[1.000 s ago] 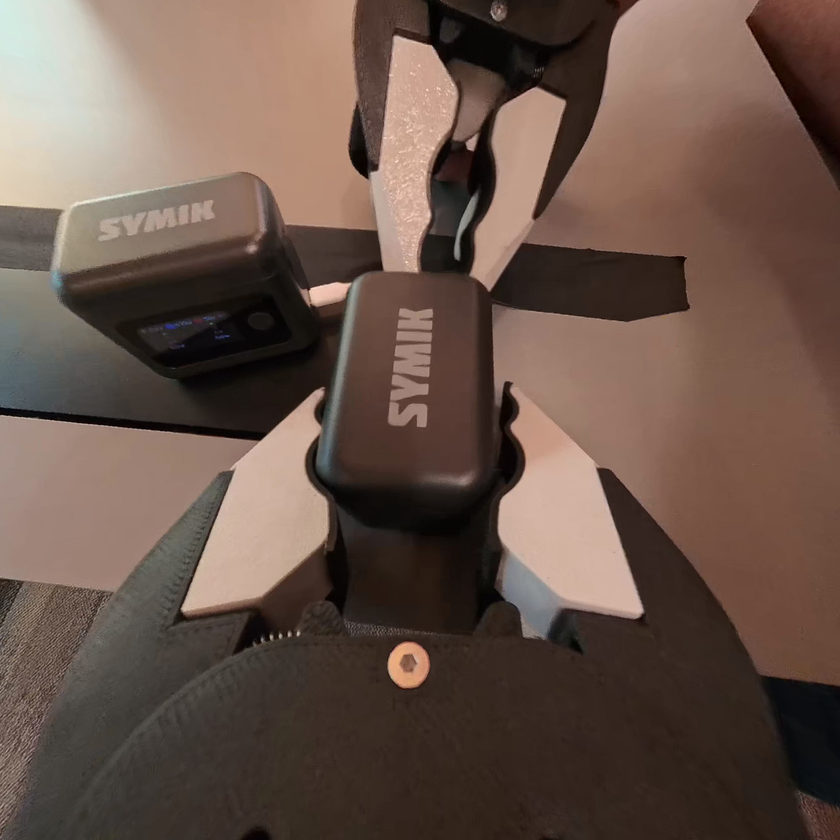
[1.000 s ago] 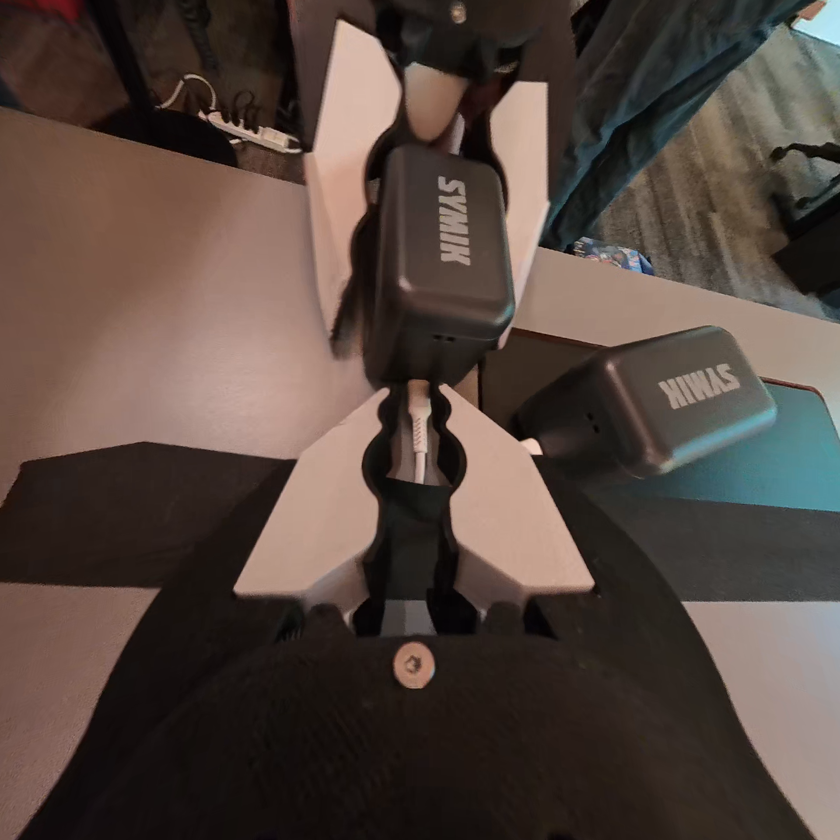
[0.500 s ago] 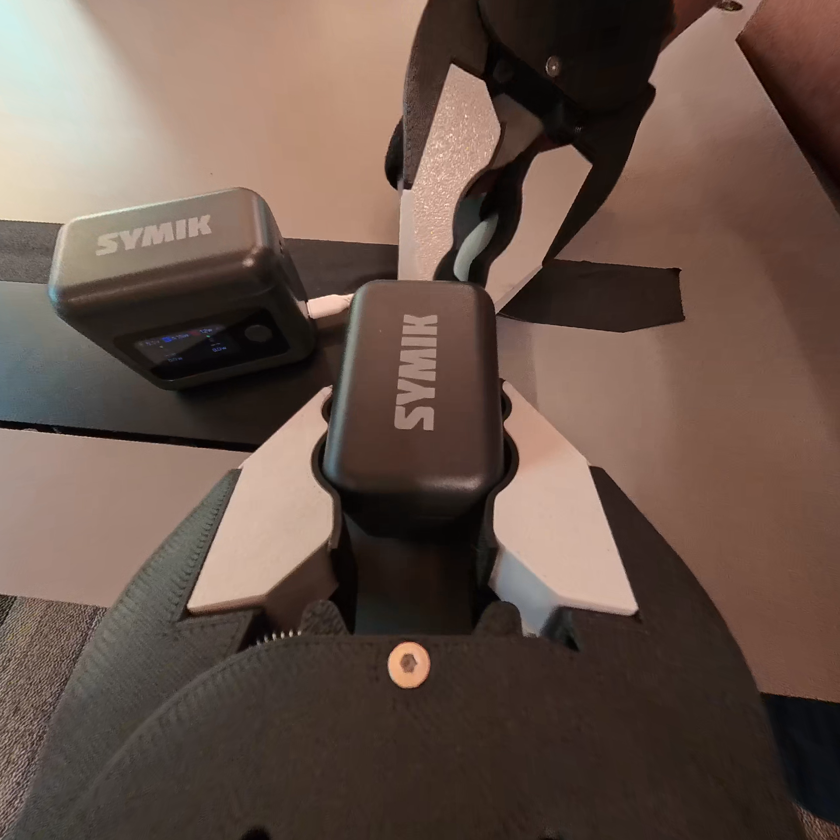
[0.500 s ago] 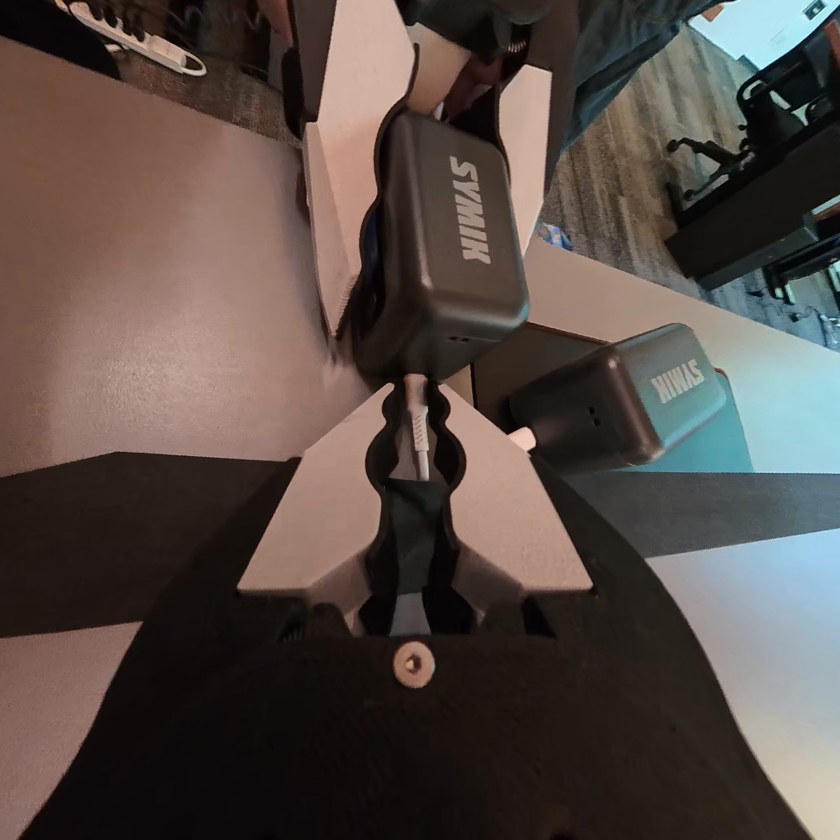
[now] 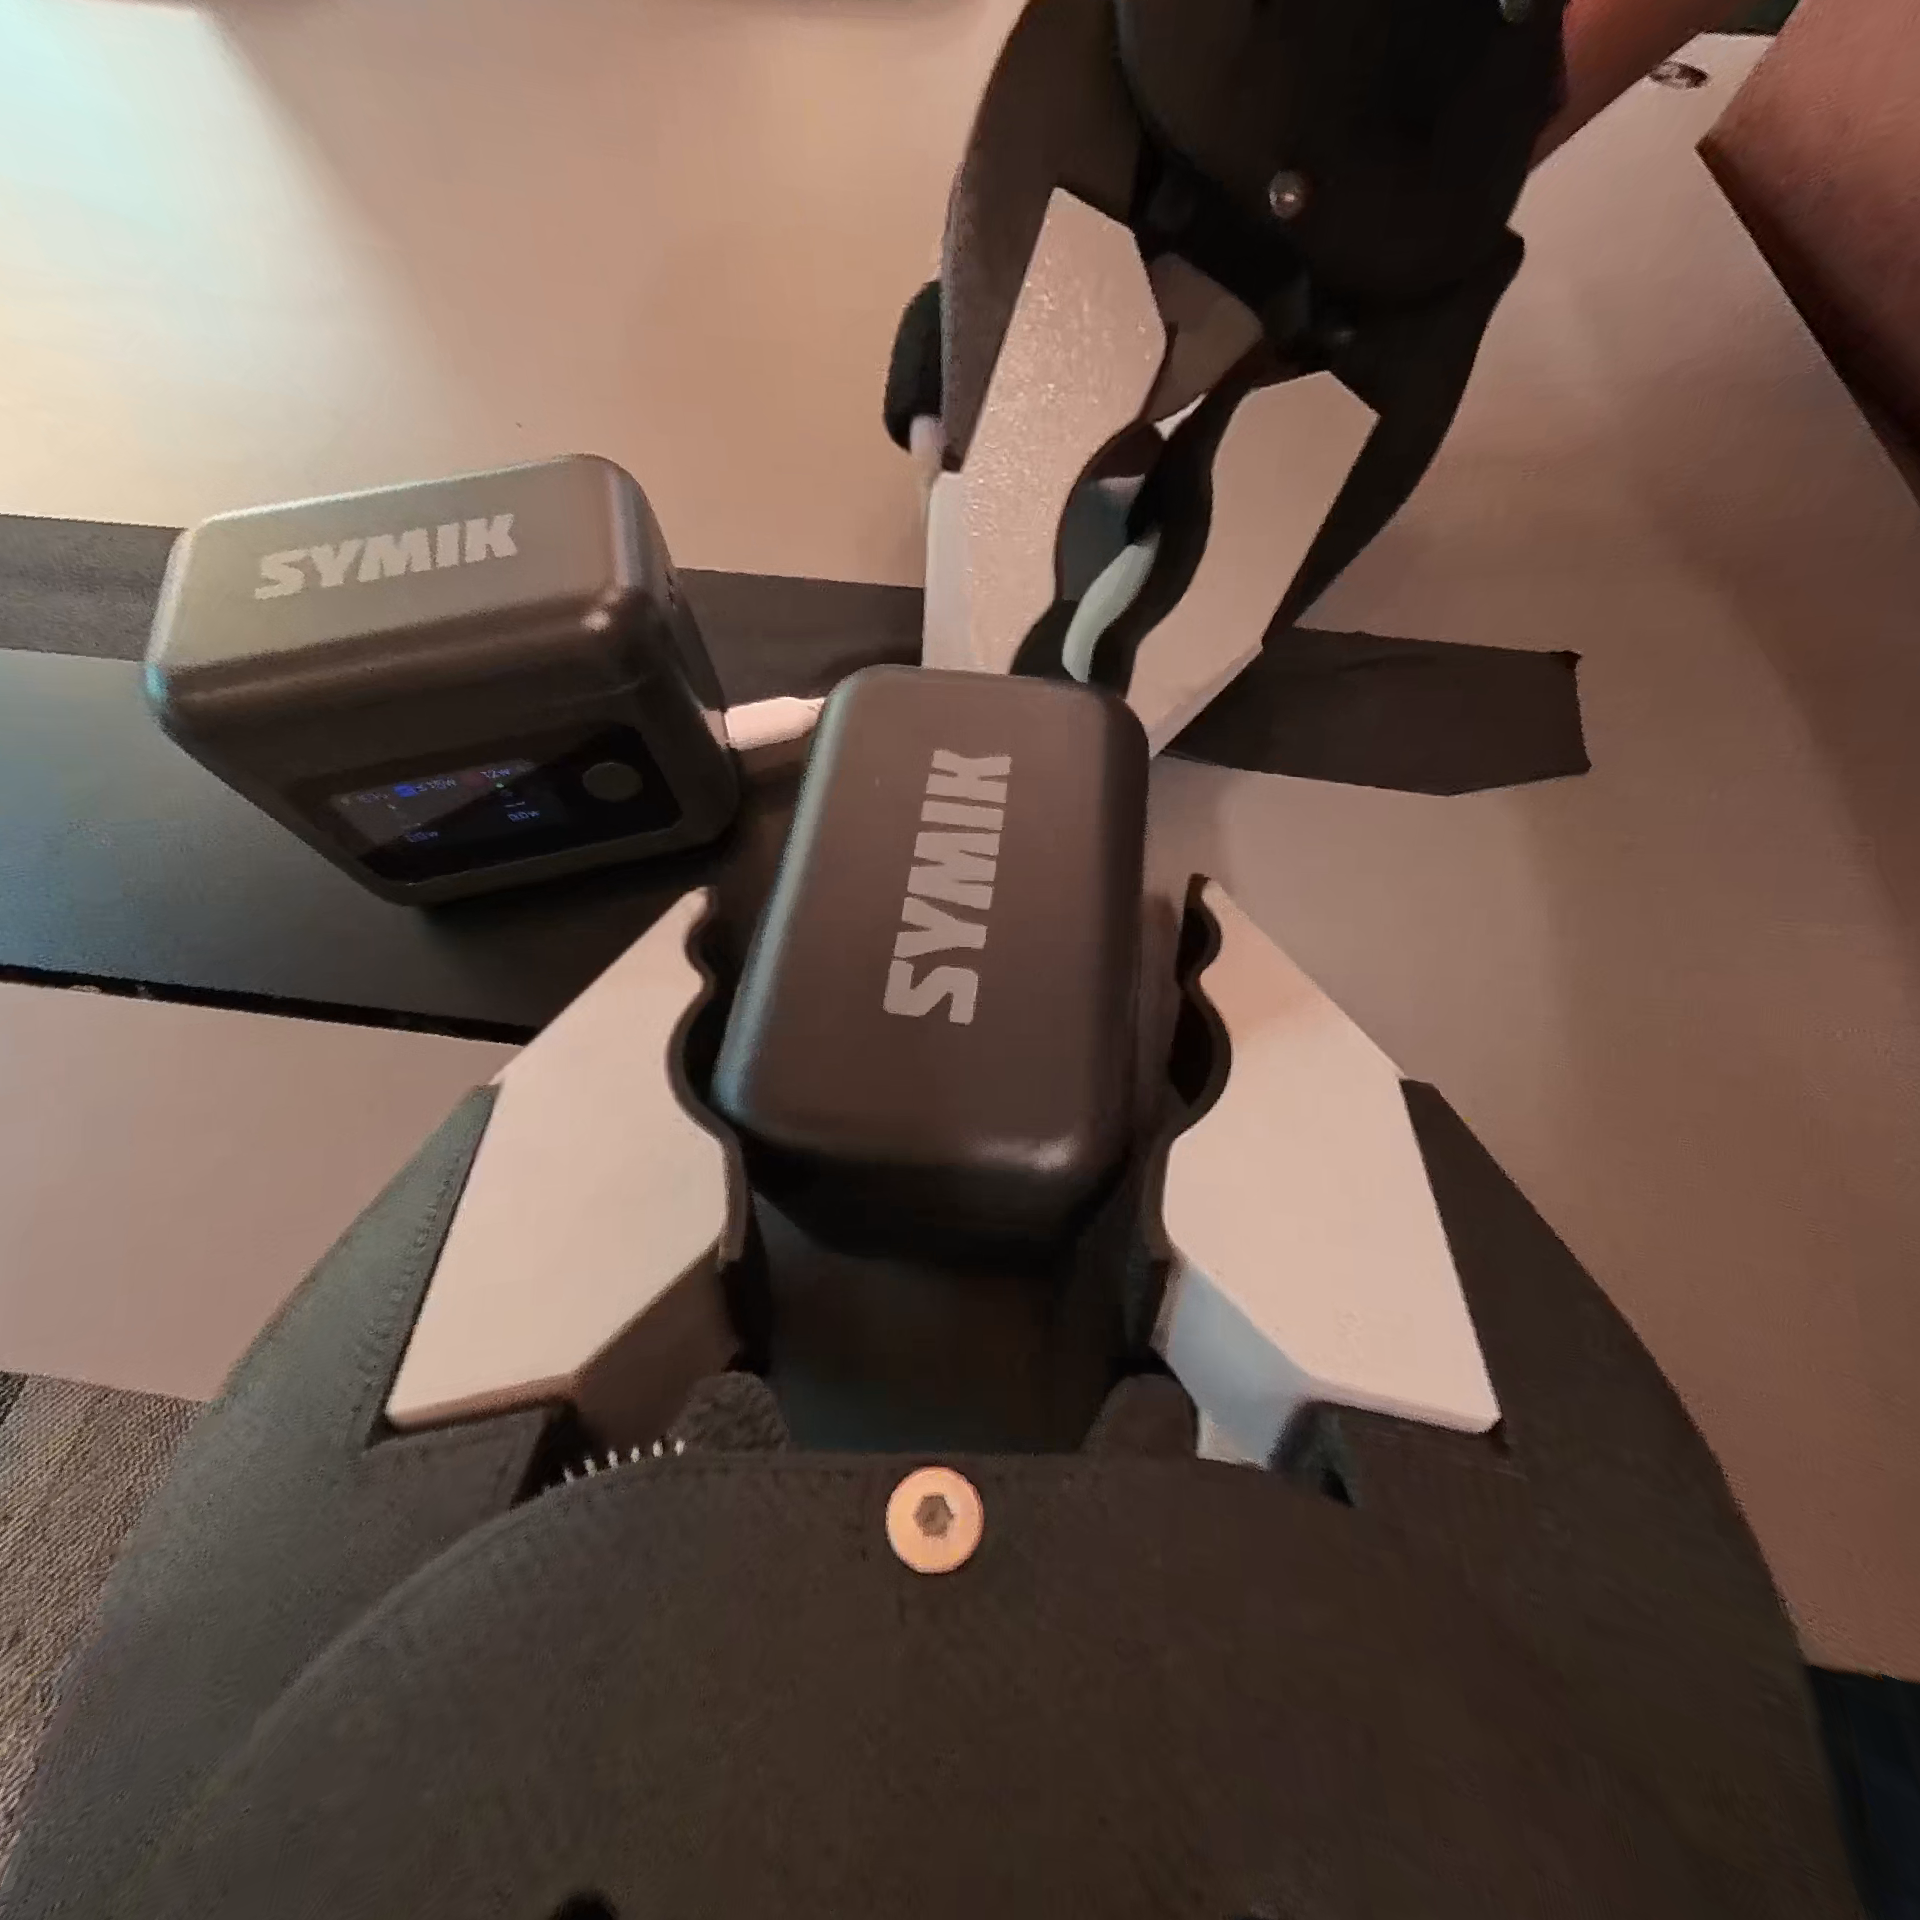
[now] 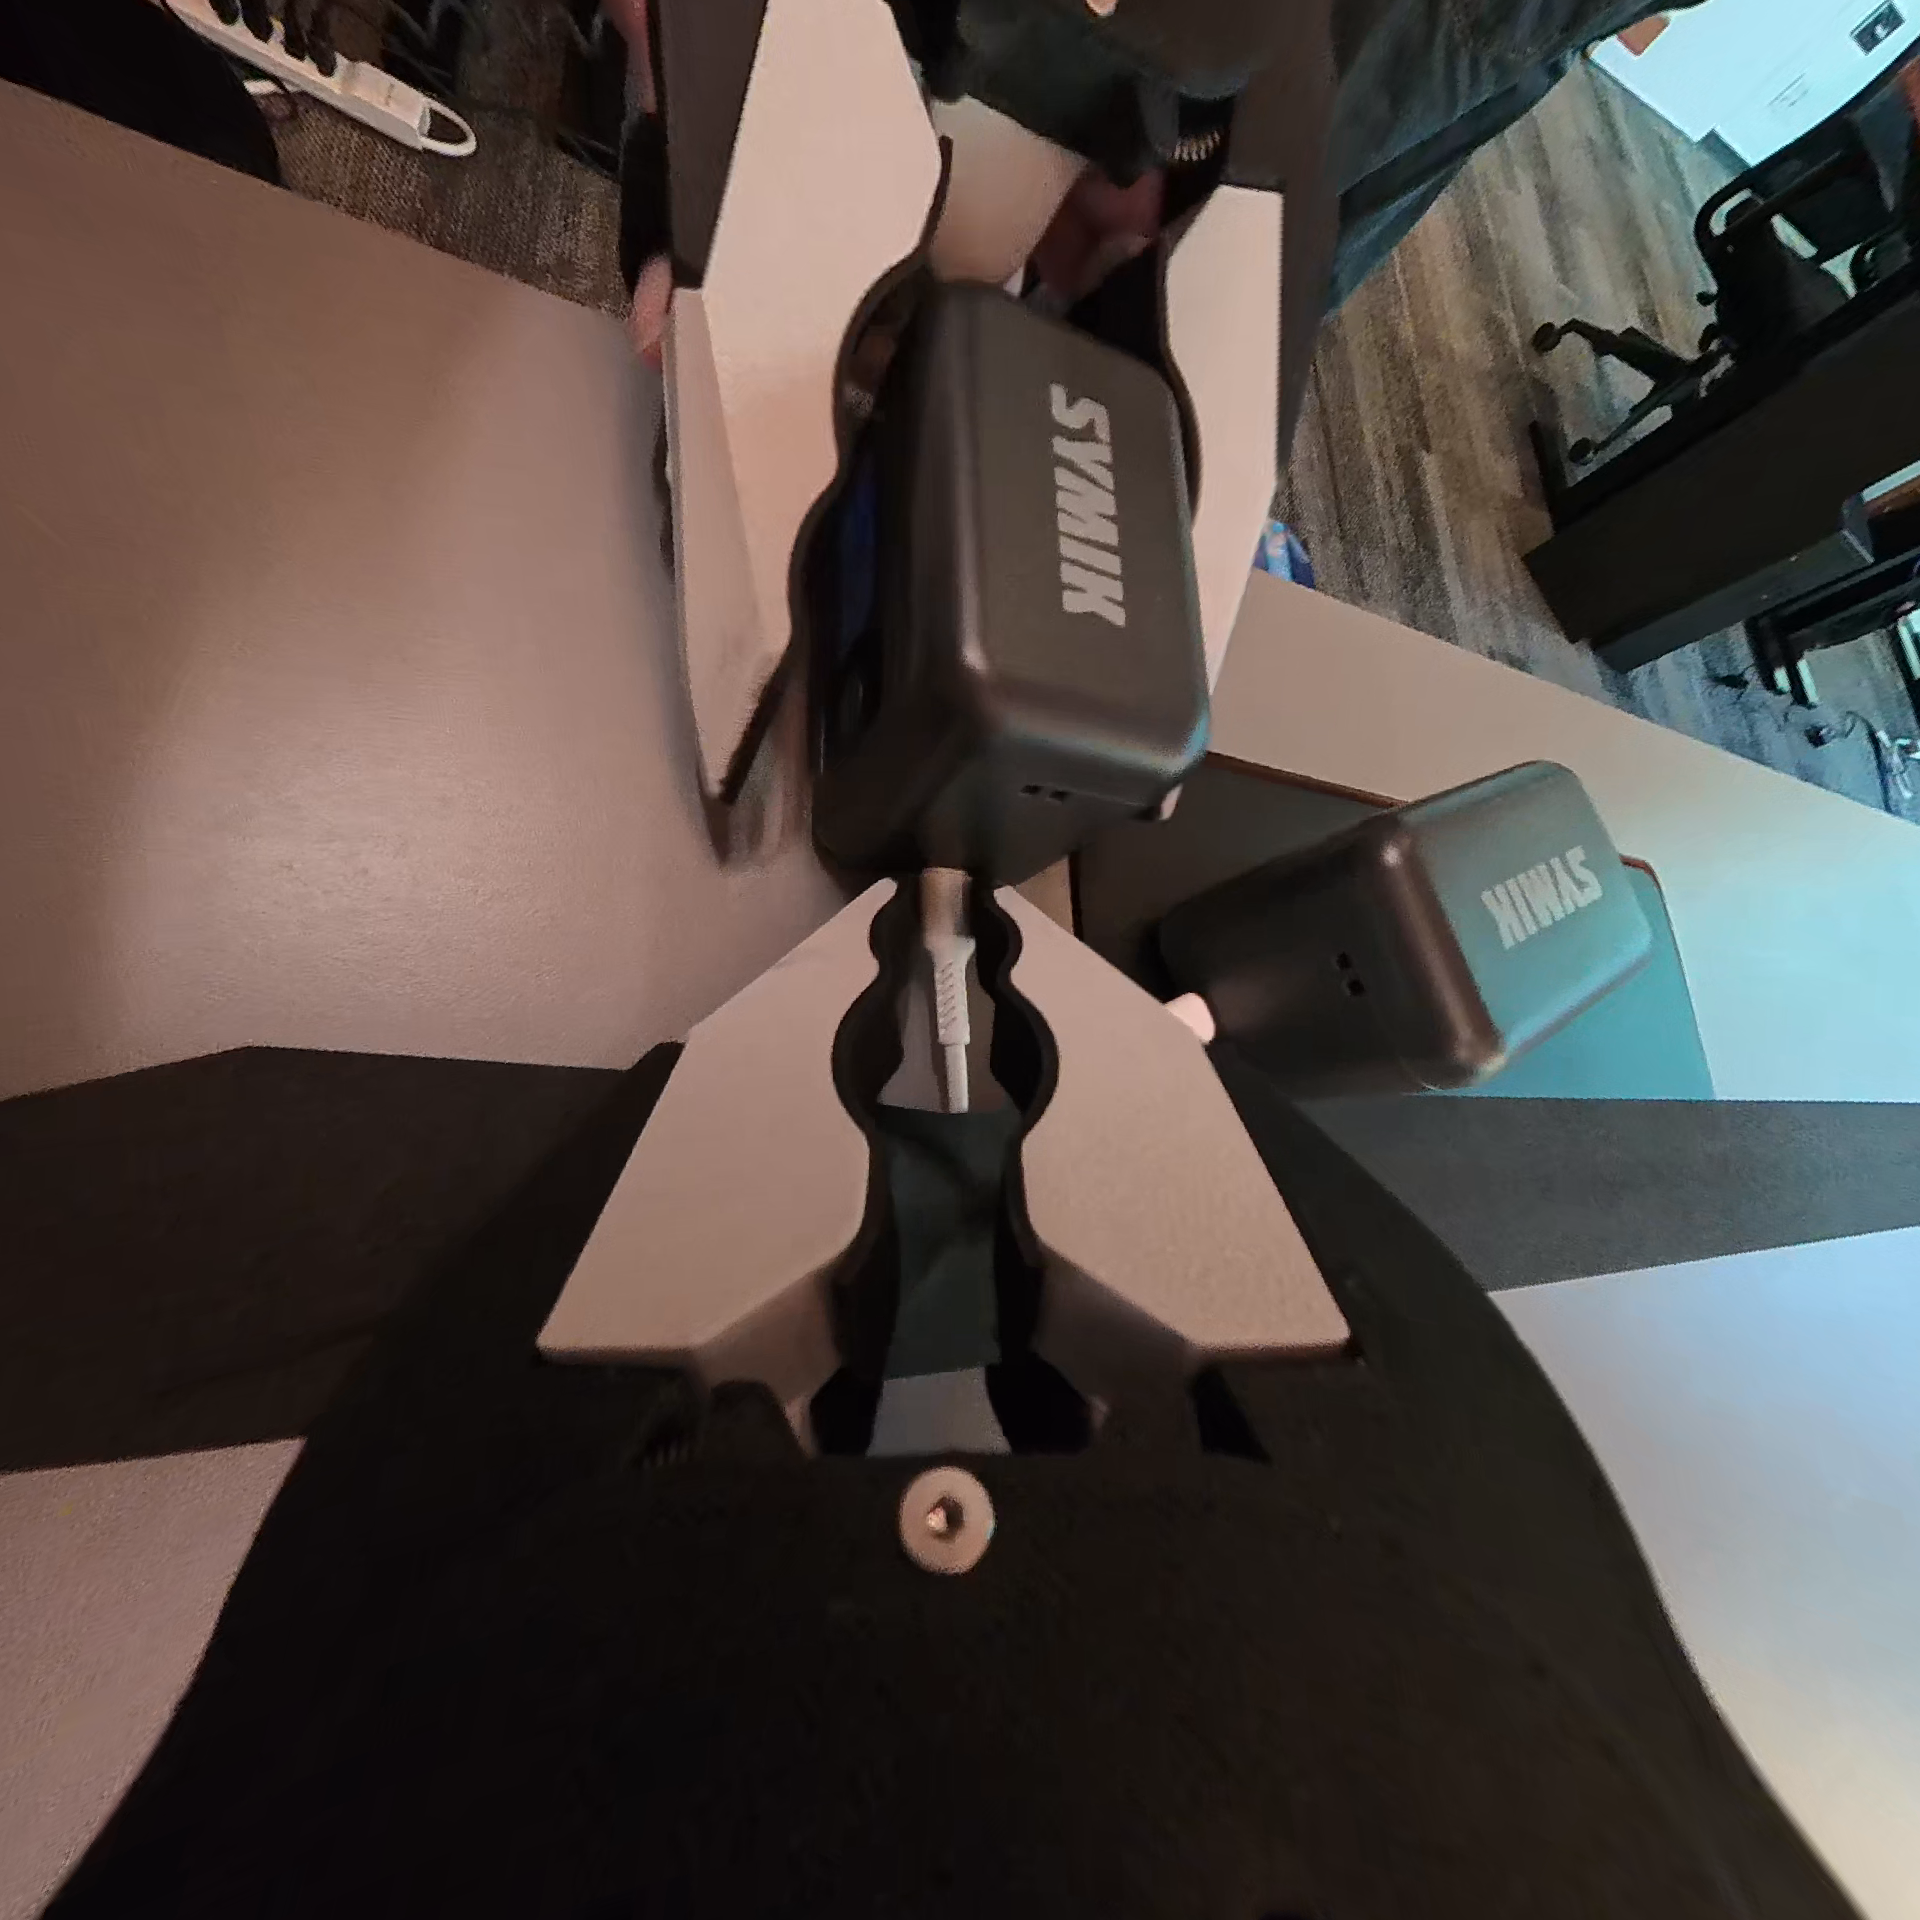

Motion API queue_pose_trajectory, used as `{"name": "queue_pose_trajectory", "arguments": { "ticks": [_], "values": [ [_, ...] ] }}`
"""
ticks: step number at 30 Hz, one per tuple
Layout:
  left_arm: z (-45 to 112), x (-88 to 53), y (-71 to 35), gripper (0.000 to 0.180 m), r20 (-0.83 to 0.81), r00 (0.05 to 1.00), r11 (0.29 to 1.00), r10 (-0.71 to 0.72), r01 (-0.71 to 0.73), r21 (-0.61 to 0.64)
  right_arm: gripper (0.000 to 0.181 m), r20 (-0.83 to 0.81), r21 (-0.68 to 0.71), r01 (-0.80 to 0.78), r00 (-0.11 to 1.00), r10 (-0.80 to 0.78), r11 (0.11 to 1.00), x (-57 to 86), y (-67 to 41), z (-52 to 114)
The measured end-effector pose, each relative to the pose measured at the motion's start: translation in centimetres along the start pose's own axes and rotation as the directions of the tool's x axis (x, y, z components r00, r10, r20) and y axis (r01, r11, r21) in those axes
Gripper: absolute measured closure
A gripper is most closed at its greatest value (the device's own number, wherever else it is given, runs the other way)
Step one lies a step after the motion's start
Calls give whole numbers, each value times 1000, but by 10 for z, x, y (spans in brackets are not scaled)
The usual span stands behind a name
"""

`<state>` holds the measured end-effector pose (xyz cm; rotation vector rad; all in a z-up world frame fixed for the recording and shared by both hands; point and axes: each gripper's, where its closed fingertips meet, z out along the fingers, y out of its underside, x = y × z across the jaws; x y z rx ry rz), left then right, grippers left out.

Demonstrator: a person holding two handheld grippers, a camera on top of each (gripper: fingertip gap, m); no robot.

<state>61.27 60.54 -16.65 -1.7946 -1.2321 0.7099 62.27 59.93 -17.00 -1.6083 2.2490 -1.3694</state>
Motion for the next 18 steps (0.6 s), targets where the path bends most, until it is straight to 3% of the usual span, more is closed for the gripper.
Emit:
{"name": "queue_pose_trajectory", "arguments": {
  "ticks": [6, 18],
  "values": [
    [-2, -5, 3, 108, 39, 999, 999, -23, 24, -24, 170, -63, -13, 11, 998, -12, 1000, -3, 0, -2],
    [-5, -4, 11, 110, 26, 1000, 995, -14, 16, -99, 170, -95, -4, 53, 994, -53, 999, -2, 0, -6]
  ]
}}
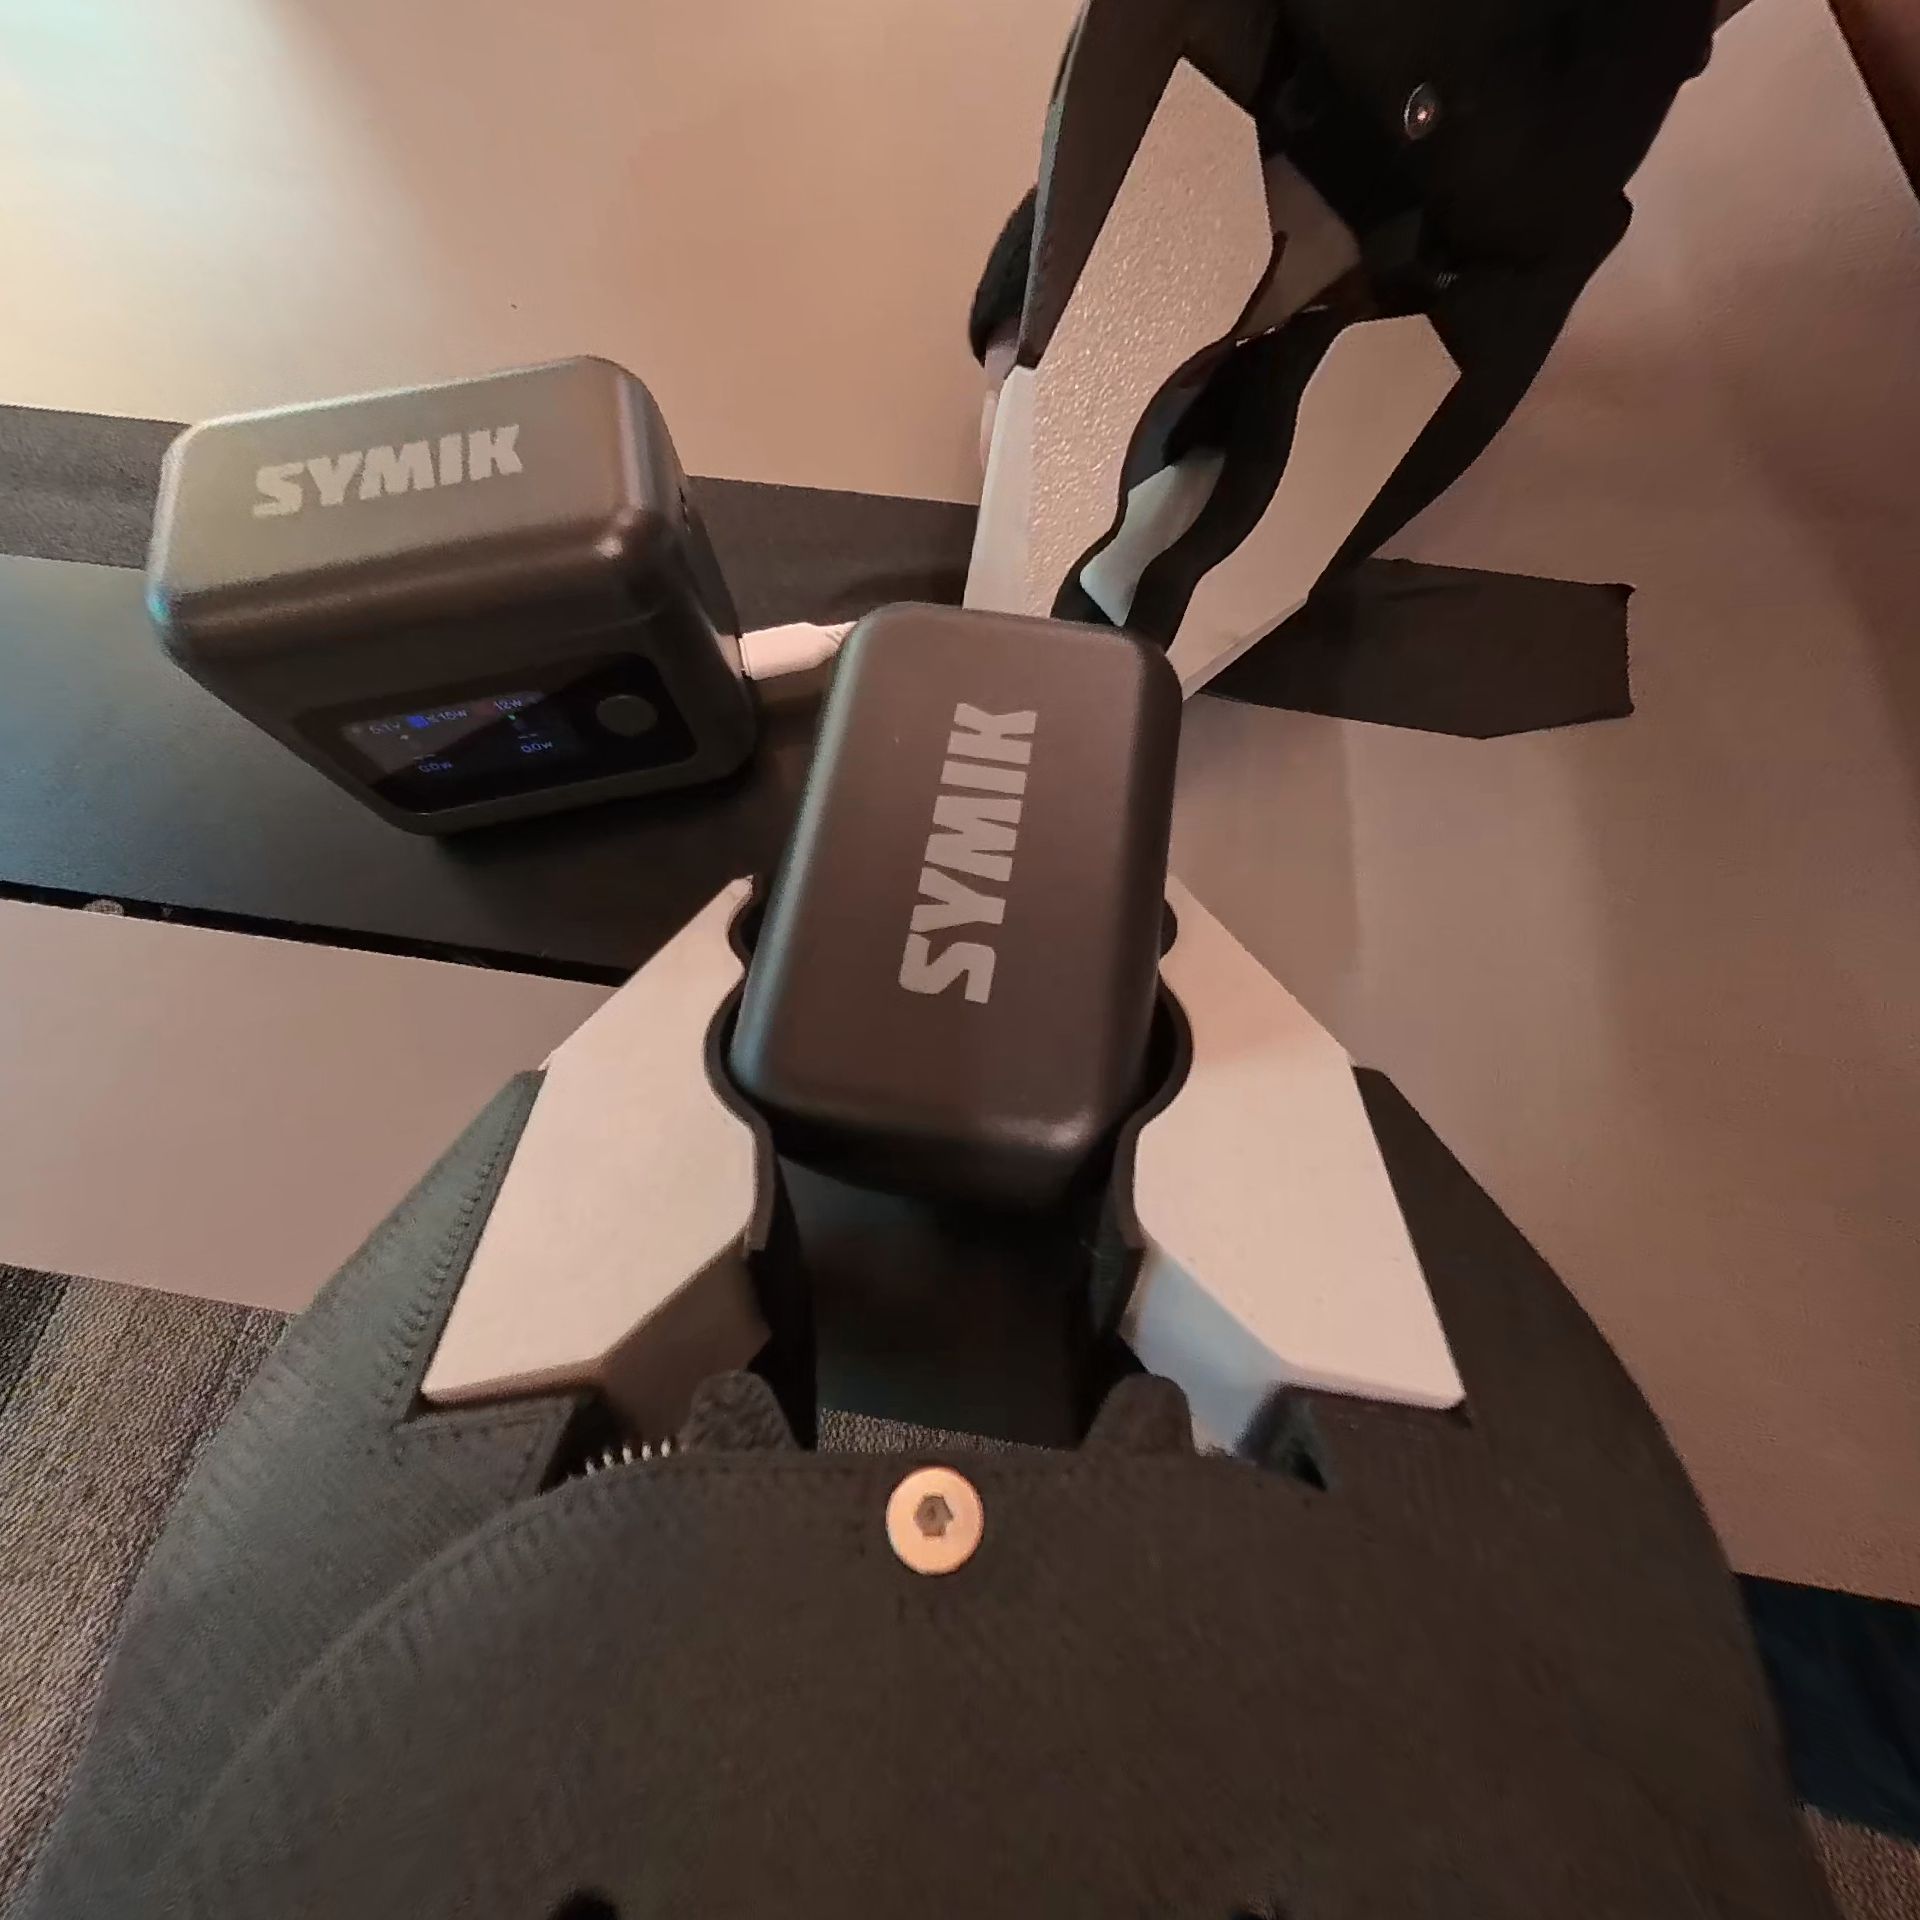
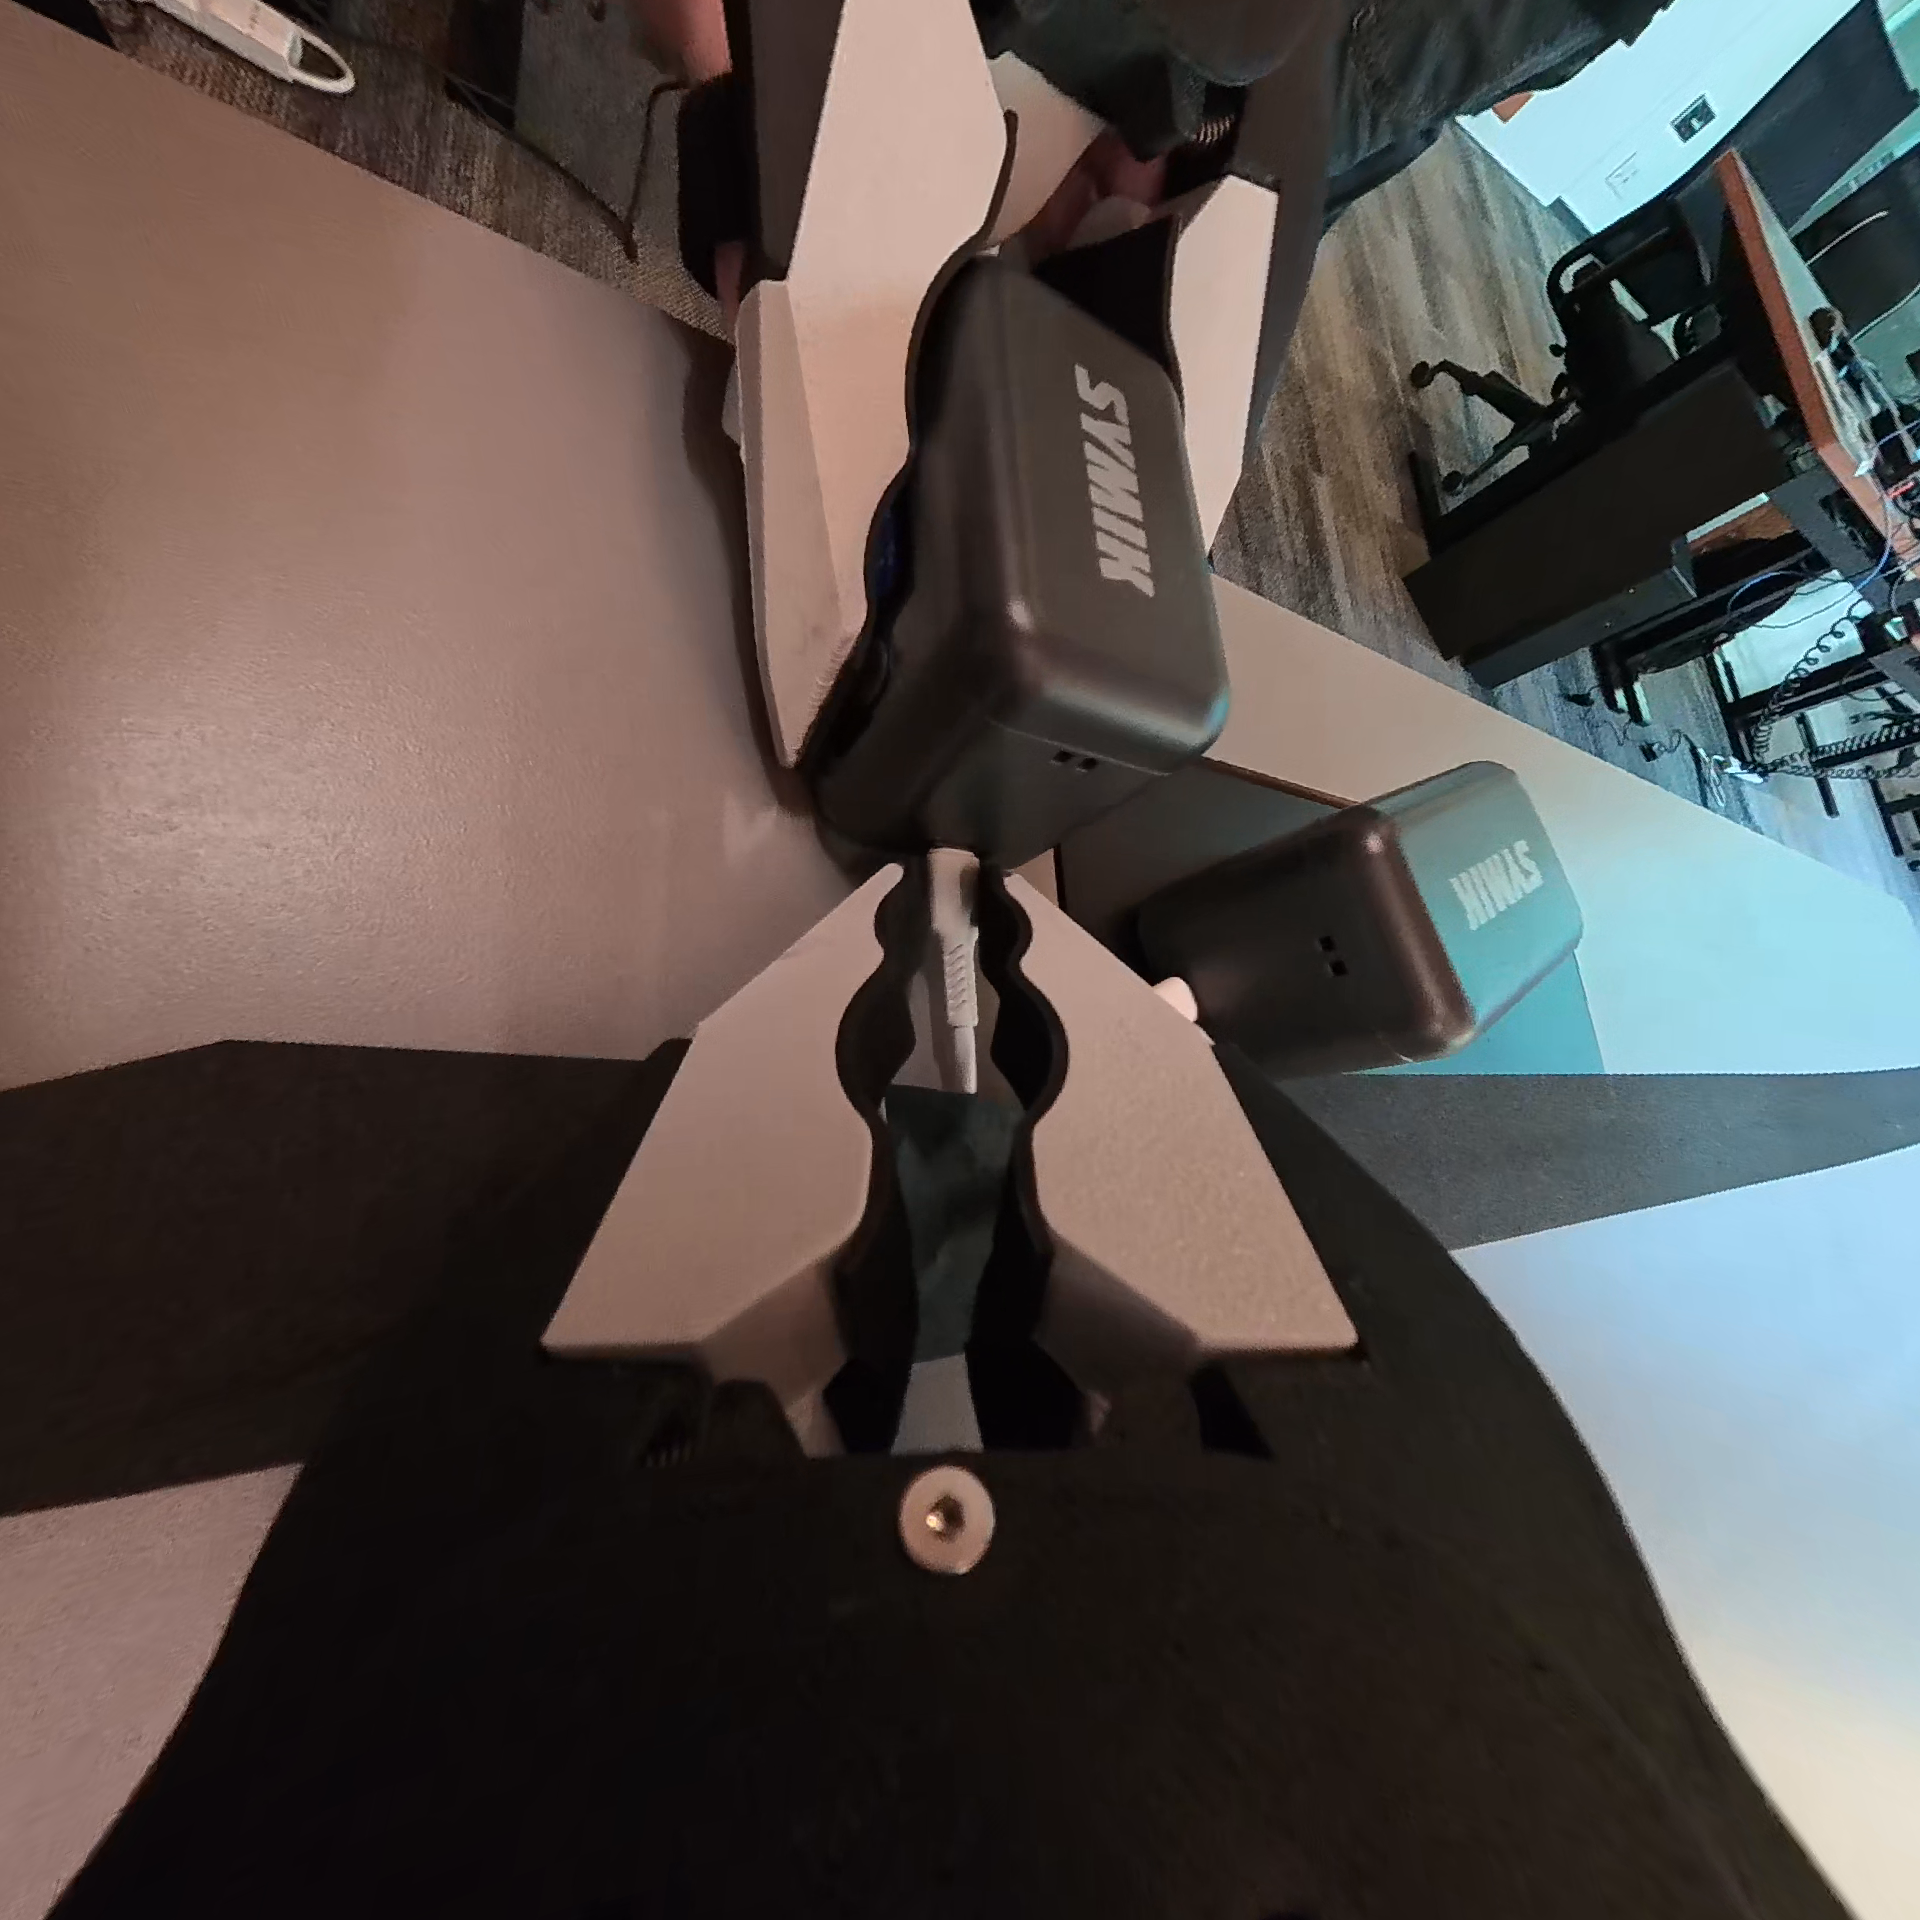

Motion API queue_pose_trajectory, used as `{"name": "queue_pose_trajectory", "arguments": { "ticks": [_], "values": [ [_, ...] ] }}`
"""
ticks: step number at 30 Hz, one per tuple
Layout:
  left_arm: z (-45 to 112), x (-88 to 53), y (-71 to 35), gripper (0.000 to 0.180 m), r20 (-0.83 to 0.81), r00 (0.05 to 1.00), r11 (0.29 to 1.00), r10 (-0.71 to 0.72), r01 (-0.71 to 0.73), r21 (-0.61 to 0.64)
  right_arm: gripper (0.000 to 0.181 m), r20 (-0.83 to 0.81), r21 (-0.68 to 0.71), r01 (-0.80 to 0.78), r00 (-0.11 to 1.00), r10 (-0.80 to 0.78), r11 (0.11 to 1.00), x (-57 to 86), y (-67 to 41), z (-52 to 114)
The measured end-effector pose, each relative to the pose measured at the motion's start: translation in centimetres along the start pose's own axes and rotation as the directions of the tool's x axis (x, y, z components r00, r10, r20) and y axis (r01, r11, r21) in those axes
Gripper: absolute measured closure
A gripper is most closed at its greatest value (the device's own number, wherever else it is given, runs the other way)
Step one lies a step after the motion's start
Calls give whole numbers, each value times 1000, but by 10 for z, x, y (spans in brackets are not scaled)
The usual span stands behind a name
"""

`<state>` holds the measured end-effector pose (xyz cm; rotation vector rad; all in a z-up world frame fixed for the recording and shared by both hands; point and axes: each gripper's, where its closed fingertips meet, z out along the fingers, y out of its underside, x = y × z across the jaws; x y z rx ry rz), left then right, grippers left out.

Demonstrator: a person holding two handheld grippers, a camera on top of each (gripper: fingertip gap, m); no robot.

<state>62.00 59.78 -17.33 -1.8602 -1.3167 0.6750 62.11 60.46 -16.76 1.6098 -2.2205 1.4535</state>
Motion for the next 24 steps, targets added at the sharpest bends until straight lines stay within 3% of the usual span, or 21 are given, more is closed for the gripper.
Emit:
{"name": "queue_pose_trajectory", "arguments": {
  "ticks": [8, 14, 17, 21, 24],
  "values": [
    [-1, 4, 2, 112, -46, 999, 998, 19, -22, -57, 170, -16, 9, -6, 1000, 6, 1000, 1, 1, -1],
    [-3, 1, -14, 109, -29, 999, 984, 20, -15, 176, 172, -67, 19, -53, 996, 54, 998, 6, -2, -4],
    [1, 3, -17, 113, -31, 999, 984, 17, -11, 180, 172, -47, 30, -88, 995, 89, 996, 8, -4, -3],
    [-1, 0, -23, 113, -153, 963, 962, -223, 243, 121, 172, 6, 58, -148, 989, 148, 987, 11, -4, -5],
    [-1, 0, -23, 112, -212, 860, 880, -464, 474, -1, 172, -65, 41, -75, 995, 77, 996, 11, -6, -5]
  ]
}}
